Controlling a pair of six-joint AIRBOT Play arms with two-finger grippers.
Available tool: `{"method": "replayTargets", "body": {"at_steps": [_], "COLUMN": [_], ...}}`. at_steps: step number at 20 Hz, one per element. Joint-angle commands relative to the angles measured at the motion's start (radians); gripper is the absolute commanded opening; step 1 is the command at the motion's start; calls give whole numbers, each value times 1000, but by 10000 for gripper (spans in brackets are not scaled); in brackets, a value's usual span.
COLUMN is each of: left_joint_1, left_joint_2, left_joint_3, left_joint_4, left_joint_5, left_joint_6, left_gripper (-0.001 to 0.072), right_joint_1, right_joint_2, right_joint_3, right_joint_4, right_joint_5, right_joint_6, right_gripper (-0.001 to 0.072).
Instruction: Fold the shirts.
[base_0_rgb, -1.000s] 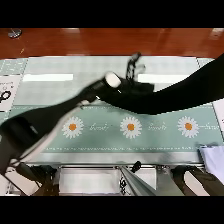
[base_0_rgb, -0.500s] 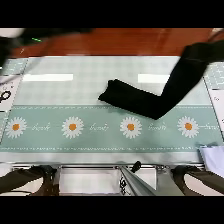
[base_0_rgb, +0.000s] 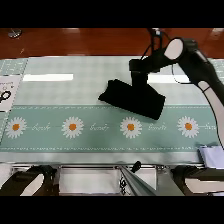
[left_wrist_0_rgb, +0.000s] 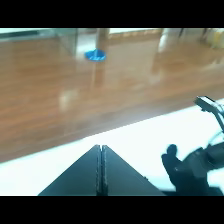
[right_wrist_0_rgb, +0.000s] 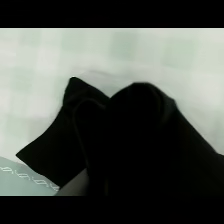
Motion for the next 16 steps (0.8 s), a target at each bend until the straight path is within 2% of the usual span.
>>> {"method": "replayTargets", "body": {"at_steps": [1, 9, 10, 11, 12, 14, 16], "left_joint_1": [19, 19, 19, 19, 19, 19, 19], "left_joint_2": [74, 104, 104, 103, 102, 100, 98], "left_joint_3": [0, 0, 0, 0, 0, 0, 0], "left_joint_4": [65, 65, 66, 66, 65, 72, 79], "left_joint_5": [-127, -207, -216, -220, -220, -220, -220], "left_joint_6": [-27, -61, -61, -61, -61, -61, -61], "left_gripper": [23, 24, 24, 24, 24, 24, 24], "right_joint_1": [63, 103, 103, 102, 95, 70, 22], "right_joint_2": [-69, -134, -136, -134, -125, -79, -6], "right_joint_3": [0, 0, 0, 2, 2, 2, 2], "right_joint_4": [33, 72, 102, 139, 162, 148, 33], "right_joint_5": [-50, -131, -145, -149, -139, -69, 58], "right_joint_6": [37, 102, 100, 81, 47, -25, -64], "right_gripper": [31, 47, 208, 423, 463, 463, 463]}}
